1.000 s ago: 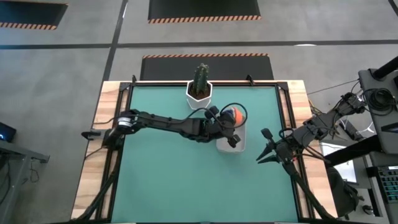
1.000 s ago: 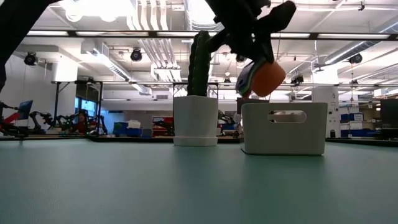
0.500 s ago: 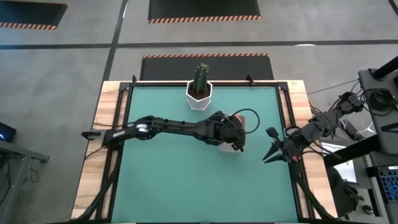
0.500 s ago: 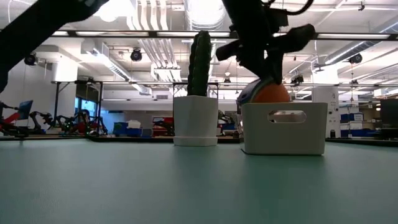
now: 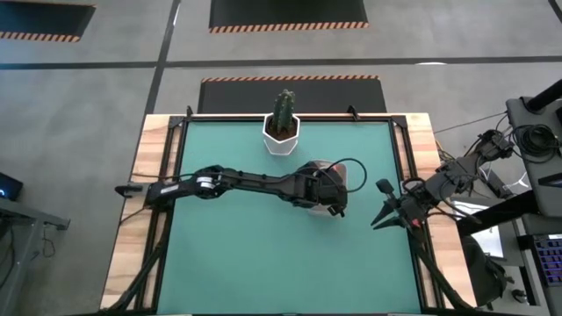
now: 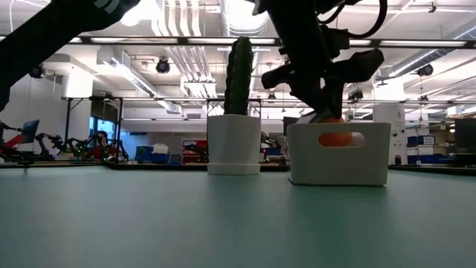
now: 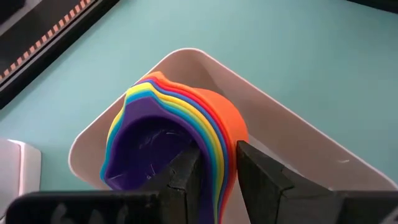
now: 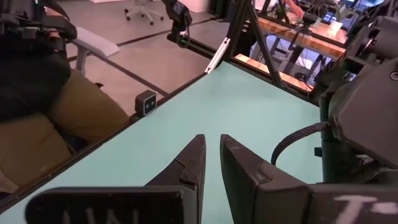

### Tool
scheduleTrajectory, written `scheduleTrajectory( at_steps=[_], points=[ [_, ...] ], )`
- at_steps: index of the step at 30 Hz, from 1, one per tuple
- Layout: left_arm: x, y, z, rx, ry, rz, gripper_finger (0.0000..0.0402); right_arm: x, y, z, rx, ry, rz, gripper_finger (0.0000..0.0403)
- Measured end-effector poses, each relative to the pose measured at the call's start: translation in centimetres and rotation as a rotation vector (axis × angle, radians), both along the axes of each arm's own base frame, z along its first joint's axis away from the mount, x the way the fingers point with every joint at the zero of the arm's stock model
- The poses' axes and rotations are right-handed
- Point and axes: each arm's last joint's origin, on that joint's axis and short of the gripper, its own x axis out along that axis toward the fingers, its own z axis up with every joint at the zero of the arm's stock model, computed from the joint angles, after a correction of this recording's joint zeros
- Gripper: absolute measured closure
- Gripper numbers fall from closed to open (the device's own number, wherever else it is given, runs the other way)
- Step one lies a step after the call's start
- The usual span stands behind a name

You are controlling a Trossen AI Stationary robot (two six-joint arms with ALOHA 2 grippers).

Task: Nest measuring cups in basket
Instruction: Put the stacked measuring cups into the gray bin

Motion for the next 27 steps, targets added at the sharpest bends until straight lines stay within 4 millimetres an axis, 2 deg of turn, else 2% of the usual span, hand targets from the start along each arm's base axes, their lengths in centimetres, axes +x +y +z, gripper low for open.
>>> scheduleTrajectory(
  at_steps=[9,16,27],
  points=[
    [0.2,0.0,0.1,0.000,-0.026,-0.004,0.0323,0.0,0.0,0.0,0.000,0.000,-0.001,0.0365],
    [0.7,-0.2,-1.8,-0.002,-0.008,-0.013,0.0323,0.1,0.0,0.0,-0.003,0.004,-0.001,0.0364],
    [0.8,-0.2,-2.7,-0.013,0.013,-0.031,0.0323,0.1,0.0,-0.1,-0.006,0.008,-0.002,0.0365]
  ],
)
